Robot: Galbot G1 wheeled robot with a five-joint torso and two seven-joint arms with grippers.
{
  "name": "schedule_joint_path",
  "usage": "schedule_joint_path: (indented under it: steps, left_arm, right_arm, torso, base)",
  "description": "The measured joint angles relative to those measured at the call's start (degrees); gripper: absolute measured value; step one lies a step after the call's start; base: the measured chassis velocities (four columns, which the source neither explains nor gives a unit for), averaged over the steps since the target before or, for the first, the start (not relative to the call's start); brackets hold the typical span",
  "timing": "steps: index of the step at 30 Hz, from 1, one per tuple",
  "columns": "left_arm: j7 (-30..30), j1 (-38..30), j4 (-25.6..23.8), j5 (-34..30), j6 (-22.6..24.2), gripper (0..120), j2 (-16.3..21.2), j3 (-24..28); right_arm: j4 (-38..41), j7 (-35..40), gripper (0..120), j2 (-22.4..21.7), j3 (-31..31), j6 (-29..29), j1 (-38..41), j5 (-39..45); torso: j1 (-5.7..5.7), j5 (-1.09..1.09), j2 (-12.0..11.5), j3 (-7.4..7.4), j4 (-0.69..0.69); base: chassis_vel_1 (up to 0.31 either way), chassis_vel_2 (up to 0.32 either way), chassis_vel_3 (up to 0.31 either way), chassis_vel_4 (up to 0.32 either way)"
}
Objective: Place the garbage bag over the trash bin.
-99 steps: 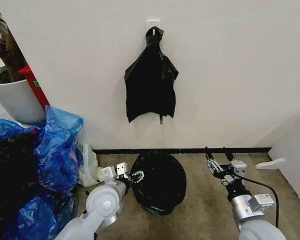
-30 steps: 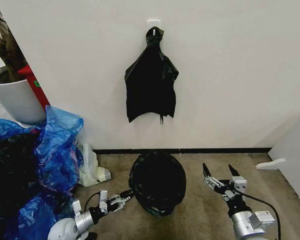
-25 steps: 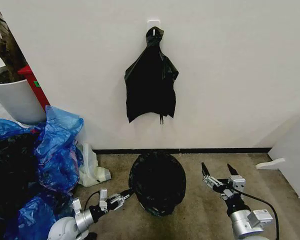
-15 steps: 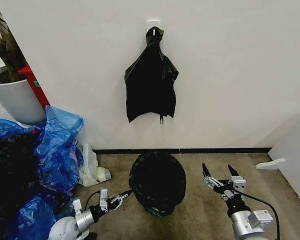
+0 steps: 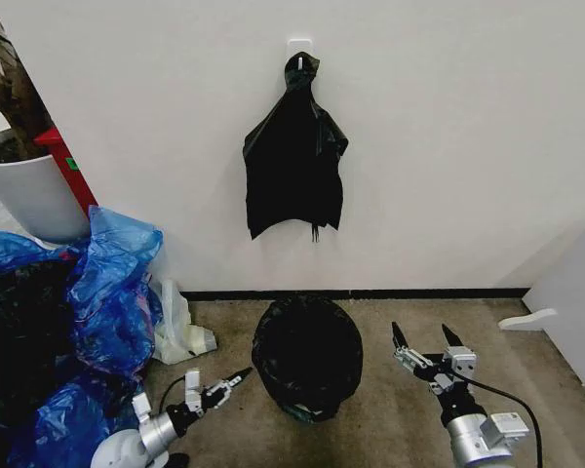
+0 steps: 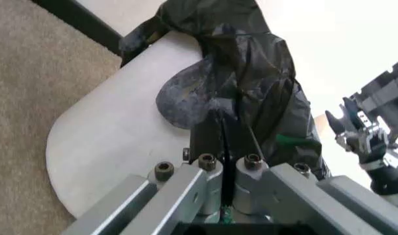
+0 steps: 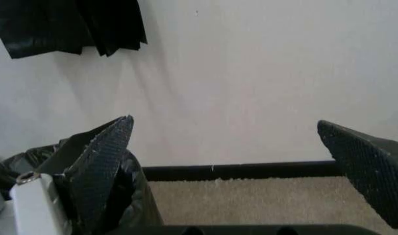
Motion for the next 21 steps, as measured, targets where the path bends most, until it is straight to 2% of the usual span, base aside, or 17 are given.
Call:
schedule_joint_path:
  steps: [3, 5, 7, 8, 10, 11, 12, 17, 21]
  left_arm:
    - [-0.73, 0.58, 0.17, -0.2, 0.01, 1, -0.81, 0.26]
    - [-2.07, 0.84, 0.09, 1.97, -0.94, 8, -1.69, 0.31]
    - [-1.63, 1.8, -1.61, 12.53, -5.81, 18, -2.89, -0.14]
    - [-2.1, 3.25, -4.35, 18.61, -8.58, 22, -3.2, -0.63]
    - [-2.23, 3.61, -4.95, 19.5, -9.17, 22, -3.25, -0.75]
    - [-4.33, 5.71, -7.93, 23.28, -13.75, 31, -3.88, -1.7]
    - [-5.6, 6.56, -8.92, 24.78, -17.27, 36, -4.32, -2.54]
    - [-8.2, 8.88, -11.84, 31.72, -24.1, 51, -4.21, -5.77]
    - [-14.32, 10.88, -13.71, 35.21, -32.89, 69, -3.51, -7.98]
  right_arm:
    - [-0.01, 0.0, 100, -0.12, -0.04, 0.04, -0.15, -0.15]
    - [0.0, 0.01, 100, -0.25, -0.04, 0.05, -0.19, -0.21]
    - [0.0, 0.09, 100, -0.47, 0.0, 0.05, -0.19, -0.24]
    - [-0.01, 0.16, 100, -0.55, 0.09, 0.05, -0.16, -0.24]
    - [-0.01, 0.19, 100, -0.56, 0.12, 0.05, -0.14, -0.24]
    - [-0.16, 0.3, 100, -0.57, 0.26, 0.05, -0.06, -0.24]
    - [-0.33, 0.32, 100, -0.57, 0.37, 0.05, 0.0, -0.2]
    - [-1.28, 0.34, 100, -0.7, 0.76, 0.07, 0.31, 0.01]
    - [-2.22, 0.32, 100, -0.45, 0.84, 0.11, 0.97, 0.32]
  torso:
    - [0.0, 0.0, 0.0, 0.0, 0.02]
    - [0.0, 0.0, 0.0, 0.0, 0.02]
    - [0.0, -0.02, 0.0, 0.0, 0.0]
    - [0.0, -0.02, 0.0, 0.0, -0.01]
    - [0.0, 0.0, 0.0, 0.0, -0.01]
    - [-0.01, 0.02, 0.0, 0.0, 0.03]
    - [-0.01, -0.01, 0.0, 0.0, 0.02]
    - [-0.01, 0.01, 0.0, 0.0, 0.02]
    - [-0.01, 0.01, 0.0, 0.0, 0.02]
  base:
    - [0.0, 0.0, 0.0, 0.0]
    - [0.0, 0.0, 0.0, 0.0]
    - [0.0, 0.0, 0.0, 0.0]
    - [0.0, 0.0, 0.0, 0.0]
    - [0.0, 0.0, 0.0, 0.0]
    - [0.0, 0.0, 0.0, 0.0]
    - [0.0, 0.0, 0.0, 0.0]
    - [0.0, 0.0, 0.0, 0.0]
    - [0.0, 0.0, 0.0, 0.0]
